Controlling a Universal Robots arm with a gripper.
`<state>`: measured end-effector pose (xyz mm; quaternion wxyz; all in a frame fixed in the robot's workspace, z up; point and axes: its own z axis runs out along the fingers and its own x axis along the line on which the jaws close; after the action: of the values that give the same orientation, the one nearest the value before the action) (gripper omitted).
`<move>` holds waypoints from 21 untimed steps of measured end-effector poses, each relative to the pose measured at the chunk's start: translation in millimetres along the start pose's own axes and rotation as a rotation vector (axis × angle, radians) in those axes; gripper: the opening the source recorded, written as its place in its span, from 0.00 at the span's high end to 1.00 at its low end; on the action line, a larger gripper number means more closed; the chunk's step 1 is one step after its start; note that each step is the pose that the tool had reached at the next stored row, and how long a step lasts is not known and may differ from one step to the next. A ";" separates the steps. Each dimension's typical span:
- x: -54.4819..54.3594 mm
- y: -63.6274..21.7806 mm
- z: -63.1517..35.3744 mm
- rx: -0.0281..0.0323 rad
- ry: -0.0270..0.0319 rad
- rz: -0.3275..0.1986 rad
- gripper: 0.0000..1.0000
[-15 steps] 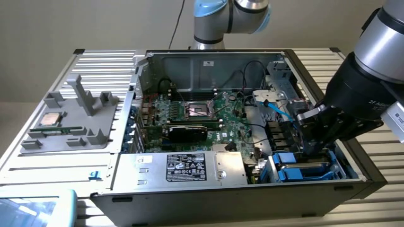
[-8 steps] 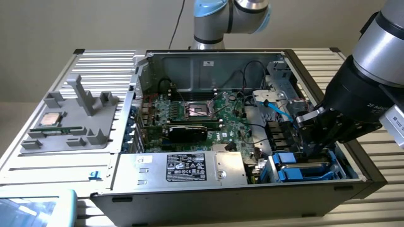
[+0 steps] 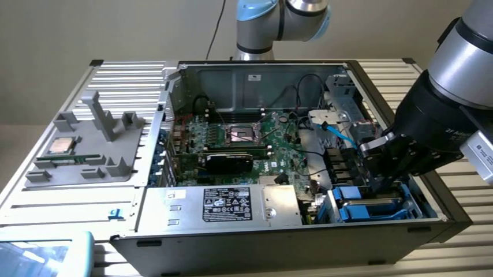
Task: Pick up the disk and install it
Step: 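Insert the second disk wire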
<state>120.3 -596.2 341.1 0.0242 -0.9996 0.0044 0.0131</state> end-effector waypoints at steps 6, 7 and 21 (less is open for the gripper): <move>0.1 0.1 0.5 0.0002 -0.0011 0.000 0.89; 0.0 -0.1 -3.4 0.0007 -0.0016 0.000 0.89; 15.6 0.3 -8.7 0.0017 -0.0031 0.000 0.89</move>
<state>136.2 -597.0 349.4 0.0250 -0.9996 0.0043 0.0146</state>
